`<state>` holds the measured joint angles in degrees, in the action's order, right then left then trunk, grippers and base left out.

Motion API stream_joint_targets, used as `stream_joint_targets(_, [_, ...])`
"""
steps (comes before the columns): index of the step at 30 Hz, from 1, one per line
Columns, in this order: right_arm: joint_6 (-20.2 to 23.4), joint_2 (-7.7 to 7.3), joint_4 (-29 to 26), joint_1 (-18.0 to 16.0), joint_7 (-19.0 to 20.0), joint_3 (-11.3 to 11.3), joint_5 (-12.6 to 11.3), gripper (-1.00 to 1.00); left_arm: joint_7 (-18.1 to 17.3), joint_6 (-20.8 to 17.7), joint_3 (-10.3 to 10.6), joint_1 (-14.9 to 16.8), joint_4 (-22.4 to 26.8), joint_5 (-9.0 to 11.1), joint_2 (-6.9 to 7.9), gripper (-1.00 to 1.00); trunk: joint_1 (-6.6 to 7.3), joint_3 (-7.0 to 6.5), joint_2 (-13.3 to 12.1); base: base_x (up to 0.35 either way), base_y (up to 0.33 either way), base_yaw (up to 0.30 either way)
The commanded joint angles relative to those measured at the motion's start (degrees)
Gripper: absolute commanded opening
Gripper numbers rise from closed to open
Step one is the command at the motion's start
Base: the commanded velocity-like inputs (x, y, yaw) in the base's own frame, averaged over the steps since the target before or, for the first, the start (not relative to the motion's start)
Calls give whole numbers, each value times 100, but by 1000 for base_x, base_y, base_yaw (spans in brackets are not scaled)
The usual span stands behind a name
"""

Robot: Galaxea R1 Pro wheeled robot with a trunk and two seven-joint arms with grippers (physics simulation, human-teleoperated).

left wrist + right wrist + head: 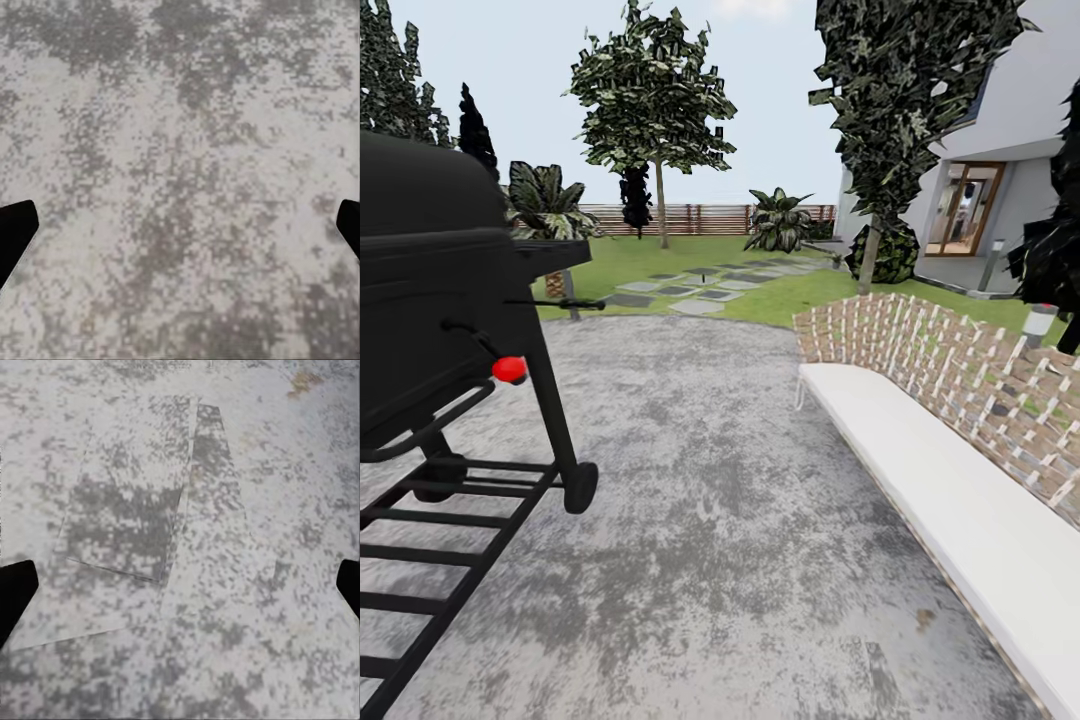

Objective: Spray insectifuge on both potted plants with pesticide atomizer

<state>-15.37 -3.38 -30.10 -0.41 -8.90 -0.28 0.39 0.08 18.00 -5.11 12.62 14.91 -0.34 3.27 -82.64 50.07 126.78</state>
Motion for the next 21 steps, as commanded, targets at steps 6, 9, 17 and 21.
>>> stream_joint_targets(6, [-308, 15, 33, -3, -1, 9, -7, 100, 1, 19, -14, 3, -5, -10, -1, 100, -2, 5, 2, 339, 0, 0])
stream_joint_targets(9, [-342, 33, -13, -3, 1, 10, -16, 100, 1, 19, -15, 3, -5, -10, 0, 100, -2, 5, 2, 339, 0, 0])
stream_joint_targets(17, [-344, 37, -713, -3, -9, 1, -21, 100, -1, 20, -16, 3, -5, -17, 34, 100, -2, 5, 2, 339, 0, 0])
stream_joint_targets(21, [-343, 33, -380, -3, -7, 8, -6, 100, 1, 19, -21, 3, 2, -14, 47, 100, -2, 5, 2, 330, -49, 0])
